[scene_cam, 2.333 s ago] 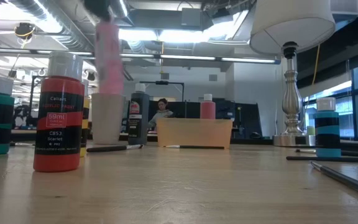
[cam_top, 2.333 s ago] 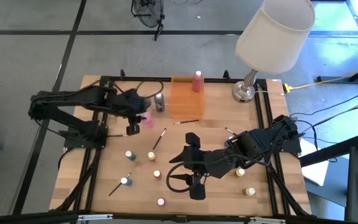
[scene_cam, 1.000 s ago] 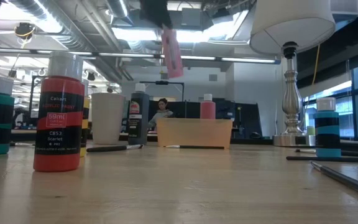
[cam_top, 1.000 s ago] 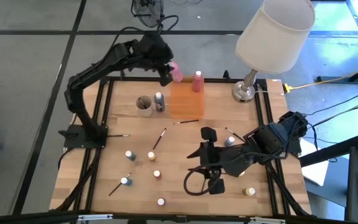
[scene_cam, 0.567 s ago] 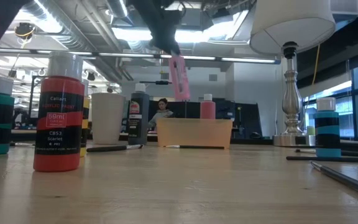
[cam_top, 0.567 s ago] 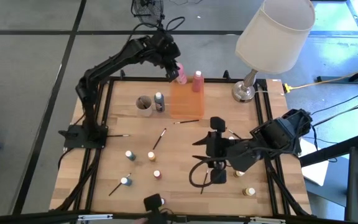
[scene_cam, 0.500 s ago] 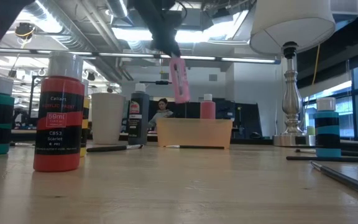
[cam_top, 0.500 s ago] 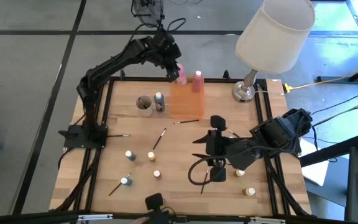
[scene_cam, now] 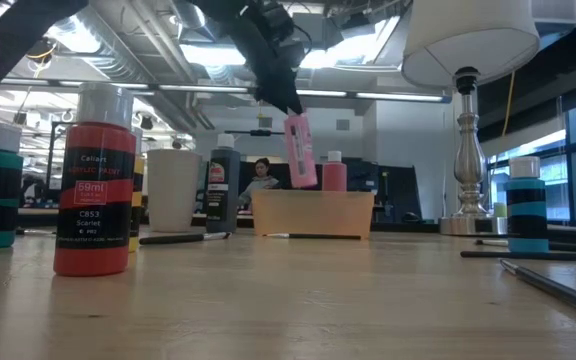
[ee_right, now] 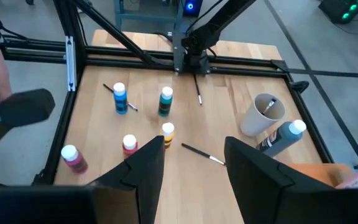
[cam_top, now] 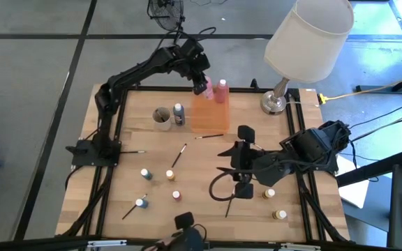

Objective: Pick & Place Paint Supplies
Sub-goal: Put the pink paint bottle into the orange bin

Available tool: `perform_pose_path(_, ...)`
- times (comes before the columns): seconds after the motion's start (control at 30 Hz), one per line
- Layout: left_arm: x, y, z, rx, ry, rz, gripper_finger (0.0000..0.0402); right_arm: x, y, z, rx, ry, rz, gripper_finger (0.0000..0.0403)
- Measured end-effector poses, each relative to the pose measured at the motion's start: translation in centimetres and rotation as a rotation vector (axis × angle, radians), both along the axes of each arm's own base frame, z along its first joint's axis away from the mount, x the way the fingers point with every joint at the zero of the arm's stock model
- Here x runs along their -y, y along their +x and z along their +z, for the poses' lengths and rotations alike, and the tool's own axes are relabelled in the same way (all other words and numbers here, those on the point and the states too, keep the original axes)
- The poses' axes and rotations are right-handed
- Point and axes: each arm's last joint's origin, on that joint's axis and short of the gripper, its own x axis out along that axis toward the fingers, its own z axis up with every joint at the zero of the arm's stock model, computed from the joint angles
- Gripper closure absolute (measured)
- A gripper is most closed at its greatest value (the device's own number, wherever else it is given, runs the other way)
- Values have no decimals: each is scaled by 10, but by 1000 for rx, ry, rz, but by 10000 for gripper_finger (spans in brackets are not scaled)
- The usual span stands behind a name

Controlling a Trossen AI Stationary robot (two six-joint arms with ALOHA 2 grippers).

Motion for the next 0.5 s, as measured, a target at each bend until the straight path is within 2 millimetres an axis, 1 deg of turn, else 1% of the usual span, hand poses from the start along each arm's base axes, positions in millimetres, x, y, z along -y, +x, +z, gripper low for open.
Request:
perform_pose_path(0.1,-3,2,-6,-14,-3,-2,283,0,0,0,-1,2,-6,232)
perform_pose_path(0.4,-9,1,-7,-7,17,5,283,3,0,-1,-9,-1,-27,232)
perform_pose_path(0.5,-11,3,-12,-20,15,0,283,4,1,-2,-14,-4,-31,232)
